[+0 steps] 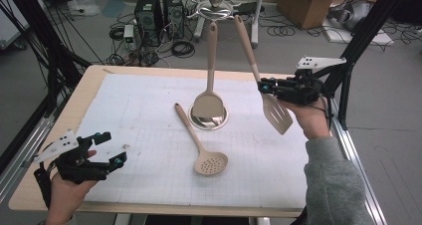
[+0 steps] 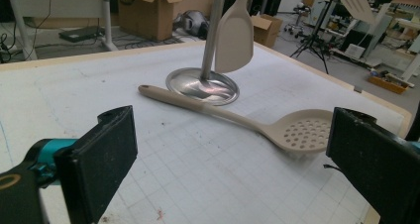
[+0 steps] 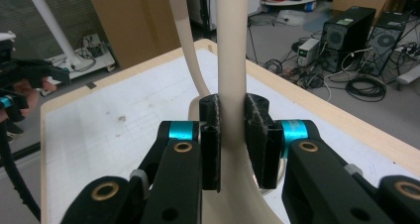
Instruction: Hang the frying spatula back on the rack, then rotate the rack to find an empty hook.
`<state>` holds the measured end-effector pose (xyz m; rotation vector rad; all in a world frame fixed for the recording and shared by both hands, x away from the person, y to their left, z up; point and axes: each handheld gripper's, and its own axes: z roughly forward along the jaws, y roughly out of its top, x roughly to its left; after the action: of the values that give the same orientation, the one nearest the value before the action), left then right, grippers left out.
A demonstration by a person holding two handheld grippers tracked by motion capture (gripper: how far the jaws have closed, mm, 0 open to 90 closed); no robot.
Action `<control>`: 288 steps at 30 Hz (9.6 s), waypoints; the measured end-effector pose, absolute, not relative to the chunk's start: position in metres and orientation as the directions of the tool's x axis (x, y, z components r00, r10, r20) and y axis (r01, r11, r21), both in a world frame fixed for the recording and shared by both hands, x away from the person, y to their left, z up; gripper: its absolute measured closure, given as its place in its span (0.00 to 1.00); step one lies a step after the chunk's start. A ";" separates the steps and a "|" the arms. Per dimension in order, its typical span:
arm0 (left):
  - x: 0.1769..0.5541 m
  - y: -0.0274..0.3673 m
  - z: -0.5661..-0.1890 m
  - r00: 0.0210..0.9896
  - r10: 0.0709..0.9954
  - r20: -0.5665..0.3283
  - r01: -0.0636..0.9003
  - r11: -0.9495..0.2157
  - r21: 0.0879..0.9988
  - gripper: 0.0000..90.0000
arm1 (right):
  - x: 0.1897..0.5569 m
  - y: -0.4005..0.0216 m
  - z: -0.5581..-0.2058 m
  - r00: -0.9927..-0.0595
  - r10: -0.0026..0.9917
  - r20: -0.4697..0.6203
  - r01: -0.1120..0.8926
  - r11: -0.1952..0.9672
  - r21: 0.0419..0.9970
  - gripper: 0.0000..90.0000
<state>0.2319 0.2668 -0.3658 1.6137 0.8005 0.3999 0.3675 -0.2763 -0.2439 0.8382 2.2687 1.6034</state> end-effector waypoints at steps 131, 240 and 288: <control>0.240 0.255 -0.361 0.727 0.666 -0.169 0.258 -0.036 0.965 0.07 | 0.334 -0.274 -0.288 -0.759 0.648 0.068 0.274 0.223 0.936 0.16; 0.242 0.274 -0.367 0.713 0.672 -0.199 0.301 -0.037 0.953 0.07 | 0.427 -0.211 -0.129 -0.750 0.658 -0.065 0.153 0.268 0.951 1.00; 0.244 0.277 -0.372 0.698 0.686 -0.207 0.323 -0.042 0.946 0.07 | 0.422 -0.200 -0.128 -0.734 0.671 -0.107 0.131 0.294 0.947 1.00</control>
<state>0.2439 0.2770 -0.3721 1.6403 0.8311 0.3563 0.4225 -0.1998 -0.1276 0.7135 2.0753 1.4484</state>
